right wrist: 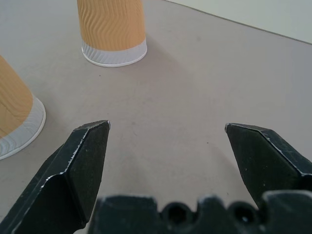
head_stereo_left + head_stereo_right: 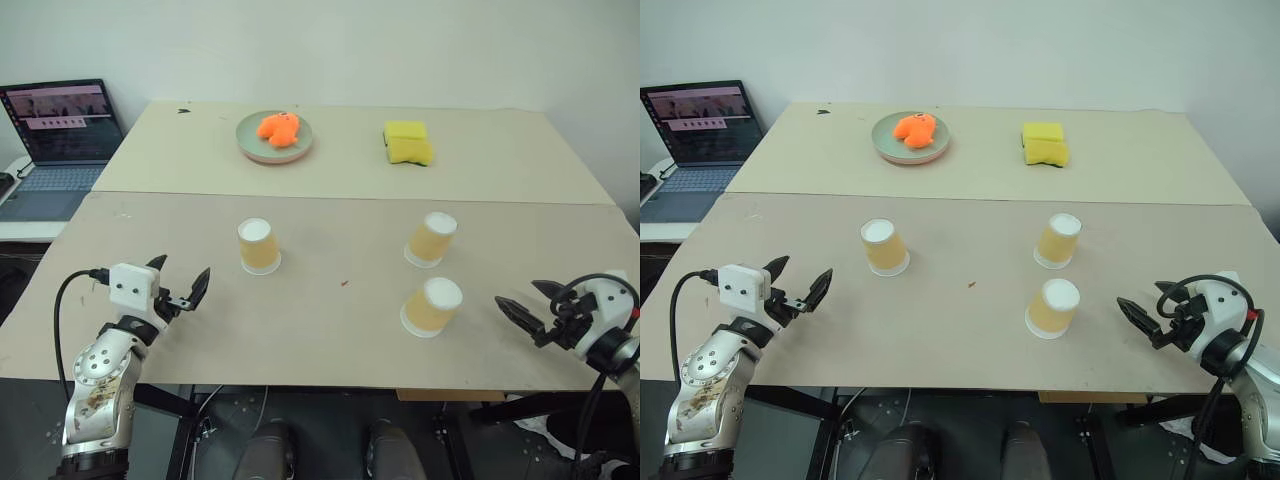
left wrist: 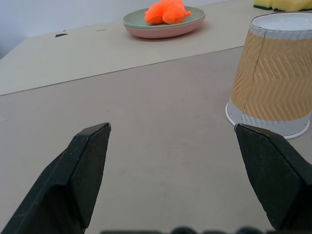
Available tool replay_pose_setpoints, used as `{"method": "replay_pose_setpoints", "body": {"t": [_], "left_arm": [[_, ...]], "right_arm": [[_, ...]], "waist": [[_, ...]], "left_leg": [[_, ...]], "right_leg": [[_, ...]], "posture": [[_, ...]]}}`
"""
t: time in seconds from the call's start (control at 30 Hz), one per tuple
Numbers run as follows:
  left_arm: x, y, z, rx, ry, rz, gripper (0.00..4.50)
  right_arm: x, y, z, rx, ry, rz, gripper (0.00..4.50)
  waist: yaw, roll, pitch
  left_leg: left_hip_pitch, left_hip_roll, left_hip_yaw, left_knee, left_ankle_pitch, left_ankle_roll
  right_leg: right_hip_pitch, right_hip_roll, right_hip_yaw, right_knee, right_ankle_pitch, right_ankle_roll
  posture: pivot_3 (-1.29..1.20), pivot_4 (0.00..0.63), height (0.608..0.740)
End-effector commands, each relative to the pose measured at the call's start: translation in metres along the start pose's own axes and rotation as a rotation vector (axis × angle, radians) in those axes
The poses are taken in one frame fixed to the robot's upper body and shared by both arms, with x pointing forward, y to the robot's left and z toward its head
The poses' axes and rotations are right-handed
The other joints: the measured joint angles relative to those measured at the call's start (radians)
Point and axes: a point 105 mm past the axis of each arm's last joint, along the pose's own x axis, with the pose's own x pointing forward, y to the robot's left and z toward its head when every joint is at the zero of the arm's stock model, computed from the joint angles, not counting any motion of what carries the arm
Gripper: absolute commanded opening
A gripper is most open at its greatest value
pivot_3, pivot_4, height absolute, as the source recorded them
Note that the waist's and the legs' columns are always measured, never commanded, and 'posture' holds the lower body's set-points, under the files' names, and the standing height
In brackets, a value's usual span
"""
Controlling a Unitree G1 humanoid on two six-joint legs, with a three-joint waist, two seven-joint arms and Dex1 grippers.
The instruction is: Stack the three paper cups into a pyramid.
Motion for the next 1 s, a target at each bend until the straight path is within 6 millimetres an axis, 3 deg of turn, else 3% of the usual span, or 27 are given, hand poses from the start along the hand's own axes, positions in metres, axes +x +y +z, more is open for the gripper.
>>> {"method": "replay_pose_setpoints", "body": {"t": [0.03, 0.1, 0.13, 0.37, 0.57, 0.73, 1.0], "left_arm": [[0.01, -0.024, 0.038, -0.04, -0.068, -0.256, 4.35], [0.011, -0.06, 0.07, -0.091, -0.053, -0.622, 4.35], [0.009, -0.067, 0.078, -0.101, -0.04, -0.709, 4.35], [0.03, -0.1, 0.114, -0.049, -0.087, -0.965, 4.35], [0.038, -0.132, 0.127, 0.012, -0.15, -1.159, 4.35], [0.043, -0.148, 0.129, 0.01, -0.188, -1.231, 4.35], [0.044, -0.145, 0.116, 0.02, -0.163, -1.23, 4.35]], "right_arm": [[-0.015, 0.0, 0.024, -0.047, -0.046, 0.019, 4.5], [-0.027, 0.01, 0.034, -0.049, -0.041, 0.089, 4.5], [-0.031, 0.013, 0.037, -0.047, -0.038, 0.106, 4.5], [-0.049, 0.029, 0.05, -0.085, 0.006, 0.162, 4.5], [-0.045, 0.069, 0.069, -0.072, -0.023, 0.304, 4.5], [-0.028, 0.099, 0.065, -0.034, -0.053, 0.37, 4.5], [-0.025, 0.102, 0.05, -0.006, -0.056, 0.36, 4.5]], "waist": [[0.0, 0.0, 0.0], [0.016, -0.001, 0.002], [0.018, 0.0, 0.002], [0.0, 0.001, 0.001], [-0.002, -0.001, 0.003], [0.001, -0.003, 0.004], [0.003, -0.003, 0.005]], "left_leg": [[0.0, 0.0, 0.0, 0.0, 0.0, 0.0], [-0.003, 0.0, -0.002, 0.001, 0.0, 0.0], [-0.005, 0.0, -0.005, 0.001, 0.001, -0.002], [0.008, 0.0, -0.005, -0.001, 0.0, 0.0], [0.01, 0.0, -0.005, -0.001, 0.0, 0.0], [0.01, 0.0, -0.006, -0.001, 0.0, 0.0], [0.009, -0.001, -0.006, -0.001, 0.0, 0.0]], "right_leg": [[0.0, 0.0, 0.0, 0.0, 0.0, 0.0], [-0.001, 0.0, -0.003, 0.002, -0.001, 0.0], [-0.002, 0.0, -0.006, 0.001, -0.001, 0.0], [0.014, 0.001, -0.004, -0.006, -0.001, 0.002], [0.016, 0.001, -0.004, -0.006, -0.001, 0.001], [0.017, 0.001, -0.005, -0.007, -0.001, 0.001], [0.017, 0.001, -0.005, -0.01, 0.0, 0.002]], "posture": [[0.0, 0.15, 0.673], [0.0, 0.15, 0.673], [0.0, 0.15, 0.673], [0.0, 0.15, 0.673], [0.0, 0.15, 0.673], [0.0, 0.15, 0.673], [0.0, 0.15, 0.673]]}}
